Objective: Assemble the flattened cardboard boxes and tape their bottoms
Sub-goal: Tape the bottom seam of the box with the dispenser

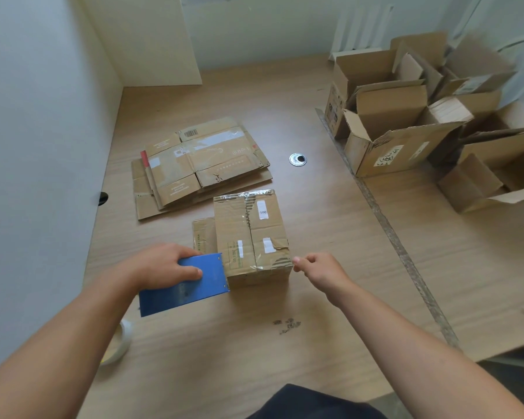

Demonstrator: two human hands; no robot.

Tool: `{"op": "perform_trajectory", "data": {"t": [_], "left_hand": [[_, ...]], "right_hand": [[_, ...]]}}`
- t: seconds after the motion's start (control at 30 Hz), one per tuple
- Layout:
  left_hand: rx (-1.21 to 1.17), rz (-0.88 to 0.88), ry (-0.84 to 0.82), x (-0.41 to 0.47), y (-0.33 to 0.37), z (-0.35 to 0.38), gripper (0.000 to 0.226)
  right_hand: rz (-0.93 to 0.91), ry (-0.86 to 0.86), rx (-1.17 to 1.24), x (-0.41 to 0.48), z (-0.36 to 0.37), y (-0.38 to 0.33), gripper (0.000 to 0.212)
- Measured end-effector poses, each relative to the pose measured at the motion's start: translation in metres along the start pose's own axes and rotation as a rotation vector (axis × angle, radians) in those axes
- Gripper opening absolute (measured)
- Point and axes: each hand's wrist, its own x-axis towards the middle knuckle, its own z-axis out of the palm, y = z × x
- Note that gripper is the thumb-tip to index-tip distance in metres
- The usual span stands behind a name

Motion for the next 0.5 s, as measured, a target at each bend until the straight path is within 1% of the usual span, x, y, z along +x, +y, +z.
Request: {"op": "perform_trajectory", "data": {"t": [0.1, 0.17, 0.2, 0.27, 0.3, 0.33, 0.4, 0.43, 0.5], "left_hand": [[0.017, -0.014, -0.008, 0.008, 0.001, 0.003, 0.040], [0.025, -0.018, -0.015, 0.011, 0.000, 0.004, 0.041], [0.028, -0.021, -0.018, 0.012, 0.000, 0.004, 0.041], [0.032, -0.027, -0.025, 0.014, 0.000, 0.004, 0.041], [0.034, -0.029, -0.028, 0.015, 0.000, 0.004, 0.041], [0.035, -0.029, -0.030, 0.016, 0.000, 0.004, 0.041], [0.030, -0.025, -0.029, 0.016, 0.000, 0.004, 0.040], [0.028, -0.022, -0.028, 0.016, 0.001, 0.004, 0.039], [0.030, -0.021, -0.023, 0.016, 0.001, 0.004, 0.039]], "right_hand": [[0.037, -0.073, 0.054, 0.002, 0.000, 0.000, 0.032], [0.094, -0.129, 0.092, 0.004, -0.002, 0.002, 0.032], [0.133, -0.149, 0.115, 0.005, -0.003, 0.003, 0.037], [0.220, -0.168, 0.150, 0.003, -0.004, 0.006, 0.054], [0.226, -0.162, 0.153, 0.002, -0.004, 0.009, 0.054], [0.178, -0.143, 0.137, 0.001, -0.003, 0.012, 0.047], [-0.002, -0.079, 0.113, 0.000, 0.001, 0.019, 0.031], [-0.076, -0.047, 0.128, -0.002, 0.003, 0.020, 0.026], [-0.152, -0.008, 0.135, -0.006, 0.006, 0.019, 0.023]]}}
